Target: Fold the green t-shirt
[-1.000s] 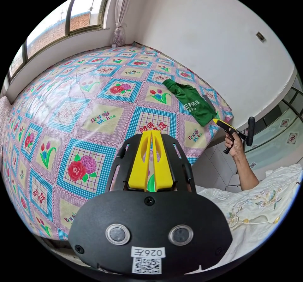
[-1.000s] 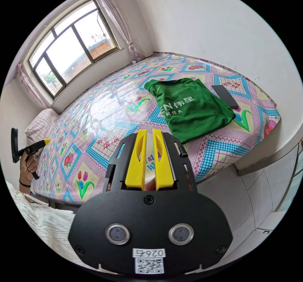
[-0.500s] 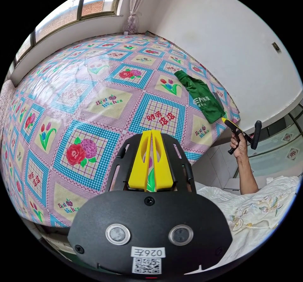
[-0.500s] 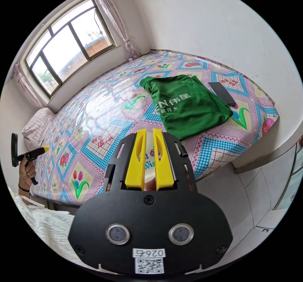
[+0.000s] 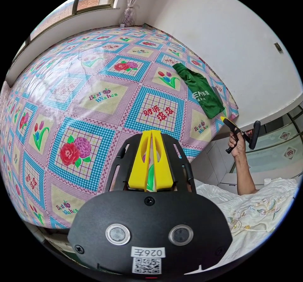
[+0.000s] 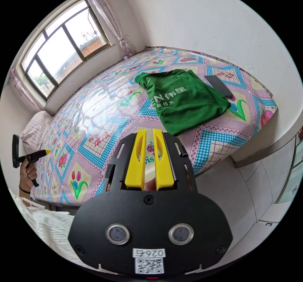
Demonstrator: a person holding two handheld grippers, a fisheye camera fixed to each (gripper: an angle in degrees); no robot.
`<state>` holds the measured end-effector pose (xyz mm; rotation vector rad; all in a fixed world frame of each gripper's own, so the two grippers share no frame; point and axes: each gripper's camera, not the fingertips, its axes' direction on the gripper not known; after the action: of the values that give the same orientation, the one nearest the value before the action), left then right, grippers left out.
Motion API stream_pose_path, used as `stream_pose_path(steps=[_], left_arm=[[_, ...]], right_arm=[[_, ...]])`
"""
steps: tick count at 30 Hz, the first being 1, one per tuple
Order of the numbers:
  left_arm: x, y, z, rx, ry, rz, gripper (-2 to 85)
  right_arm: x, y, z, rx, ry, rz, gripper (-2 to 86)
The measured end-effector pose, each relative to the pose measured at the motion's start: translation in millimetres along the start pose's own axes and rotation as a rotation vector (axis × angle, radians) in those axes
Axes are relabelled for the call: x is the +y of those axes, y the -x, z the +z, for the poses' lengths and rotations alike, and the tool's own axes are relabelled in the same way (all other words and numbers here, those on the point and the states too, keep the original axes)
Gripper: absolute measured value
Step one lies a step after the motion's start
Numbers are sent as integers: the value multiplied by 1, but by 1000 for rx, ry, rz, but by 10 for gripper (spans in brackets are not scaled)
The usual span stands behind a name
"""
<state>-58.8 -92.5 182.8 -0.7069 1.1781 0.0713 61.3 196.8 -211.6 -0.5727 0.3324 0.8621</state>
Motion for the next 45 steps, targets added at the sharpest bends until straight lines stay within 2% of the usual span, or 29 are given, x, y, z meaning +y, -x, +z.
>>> stream_pose_path(steps=[24, 37, 45], left_arm=[[-55, -3, 27, 59, 55, 36, -9], [-132, -60, 98, 115, 147, 222, -6], [-176, -95, 145, 154, 187, 291, 36]], right_arm=[[3, -16, 15, 39, 50, 13, 2], [-3, -47, 30, 30, 93, 50, 5], [-8, -68, 37, 24, 109, 71, 5]])
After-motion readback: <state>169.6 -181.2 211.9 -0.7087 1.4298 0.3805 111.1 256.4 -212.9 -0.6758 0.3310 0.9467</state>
